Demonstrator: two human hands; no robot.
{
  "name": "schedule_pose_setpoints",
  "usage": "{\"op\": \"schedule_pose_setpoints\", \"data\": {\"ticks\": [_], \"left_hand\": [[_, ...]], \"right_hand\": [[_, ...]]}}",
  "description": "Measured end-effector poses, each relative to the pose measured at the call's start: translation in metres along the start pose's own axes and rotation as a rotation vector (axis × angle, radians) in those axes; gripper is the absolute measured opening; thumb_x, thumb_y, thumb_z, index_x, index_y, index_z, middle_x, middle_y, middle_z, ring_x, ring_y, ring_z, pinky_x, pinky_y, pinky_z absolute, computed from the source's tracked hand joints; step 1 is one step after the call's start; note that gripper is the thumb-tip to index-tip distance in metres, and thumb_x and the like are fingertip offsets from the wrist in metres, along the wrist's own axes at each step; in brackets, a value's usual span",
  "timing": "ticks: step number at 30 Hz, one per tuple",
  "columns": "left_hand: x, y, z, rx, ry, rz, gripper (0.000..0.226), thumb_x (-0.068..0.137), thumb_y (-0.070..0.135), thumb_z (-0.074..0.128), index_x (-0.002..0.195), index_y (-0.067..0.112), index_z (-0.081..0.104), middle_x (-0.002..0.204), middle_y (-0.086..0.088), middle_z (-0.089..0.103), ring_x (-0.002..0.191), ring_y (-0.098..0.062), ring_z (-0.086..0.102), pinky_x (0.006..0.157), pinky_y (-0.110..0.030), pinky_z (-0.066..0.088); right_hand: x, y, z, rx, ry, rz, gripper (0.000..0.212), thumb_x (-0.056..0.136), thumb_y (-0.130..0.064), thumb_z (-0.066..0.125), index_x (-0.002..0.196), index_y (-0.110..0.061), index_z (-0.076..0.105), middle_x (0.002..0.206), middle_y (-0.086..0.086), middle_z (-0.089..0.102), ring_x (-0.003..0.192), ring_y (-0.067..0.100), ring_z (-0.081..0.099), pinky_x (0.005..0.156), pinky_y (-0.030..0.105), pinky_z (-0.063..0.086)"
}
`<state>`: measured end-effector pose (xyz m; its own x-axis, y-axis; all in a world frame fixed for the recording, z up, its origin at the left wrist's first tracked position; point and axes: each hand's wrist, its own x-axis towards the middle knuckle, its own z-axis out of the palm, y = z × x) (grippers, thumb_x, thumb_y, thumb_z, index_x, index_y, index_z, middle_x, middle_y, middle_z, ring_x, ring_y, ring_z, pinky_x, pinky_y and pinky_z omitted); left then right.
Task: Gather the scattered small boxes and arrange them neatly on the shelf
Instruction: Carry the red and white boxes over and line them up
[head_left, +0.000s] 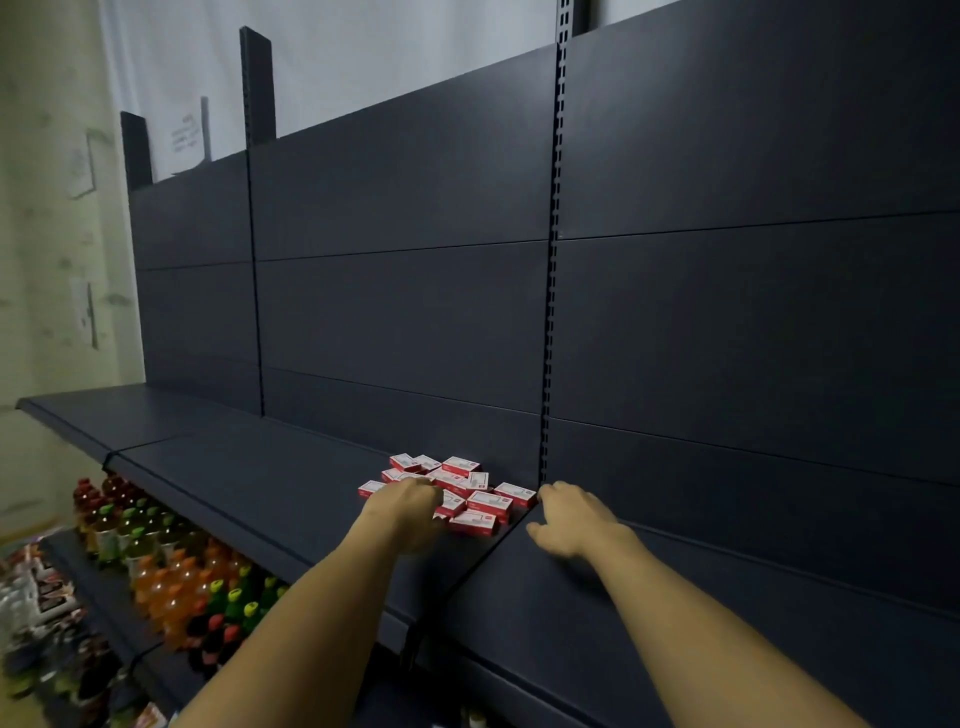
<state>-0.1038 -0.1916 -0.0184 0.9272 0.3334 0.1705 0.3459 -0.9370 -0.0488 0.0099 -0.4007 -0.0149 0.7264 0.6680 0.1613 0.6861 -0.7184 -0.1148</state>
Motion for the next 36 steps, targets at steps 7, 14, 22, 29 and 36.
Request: {"op": "schedule_pose_setpoints", "data": {"ticks": [7,14,22,29,36], "left_hand": [[0.054,-0.024,0.015,-0.018,-0.034,0.017,0.041,0.095,0.03,0.061,0.134,0.018,0.058,0.139,-0.004,0.054,0.125,-0.026,0.053,0.097,-0.038,0.047],[0.086,-0.036,0.026,-0.019,-0.092,0.089,0.048,0.093,0.03,0.067,0.137,0.016,0.054,0.137,-0.005,0.052,0.126,-0.025,0.051,0.102,-0.039,0.045],[0.114,-0.042,0.029,-0.092,-0.184,0.242,0.042,0.091,0.032,0.07,0.131,0.023,0.06,0.127,0.0,0.061,0.108,-0.021,0.059,0.079,-0.03,0.05],[0.133,-0.057,0.018,0.009,-0.104,0.341,0.022,0.086,0.037,0.07,0.101,0.021,0.07,0.103,0.0,0.066,0.09,-0.022,0.062,0.077,-0.035,0.054],[0.141,-0.082,0.017,-0.012,-0.005,0.33,0.032,0.081,0.033,0.075,0.109,0.02,0.066,0.111,0.001,0.061,0.091,-0.021,0.062,0.08,-0.038,0.057]], "right_hand": [[0.061,-0.005,0.012,0.04,-0.017,-0.026,0.047,0.086,-0.039,0.062,0.126,-0.014,0.055,0.125,0.006,0.054,0.115,0.027,0.055,0.095,0.036,0.045],[0.098,-0.013,0.028,0.071,-0.055,-0.047,0.047,0.084,-0.036,0.066,0.124,-0.015,0.056,0.123,0.004,0.054,0.111,0.026,0.057,0.093,0.037,0.049],[0.118,-0.017,0.042,0.099,-0.084,0.002,0.045,0.083,-0.038,0.071,0.12,-0.015,0.059,0.122,0.003,0.054,0.108,0.024,0.058,0.094,0.04,0.051],[0.129,-0.025,0.051,0.125,-0.051,0.073,0.051,0.086,-0.039,0.072,0.127,-0.013,0.058,0.127,0.004,0.053,0.114,0.023,0.055,0.099,0.037,0.048],[0.135,-0.036,0.057,0.122,-0.032,0.097,0.044,0.081,-0.035,0.077,0.119,-0.016,0.066,0.12,0.003,0.056,0.107,0.021,0.058,0.095,0.036,0.05]]}}
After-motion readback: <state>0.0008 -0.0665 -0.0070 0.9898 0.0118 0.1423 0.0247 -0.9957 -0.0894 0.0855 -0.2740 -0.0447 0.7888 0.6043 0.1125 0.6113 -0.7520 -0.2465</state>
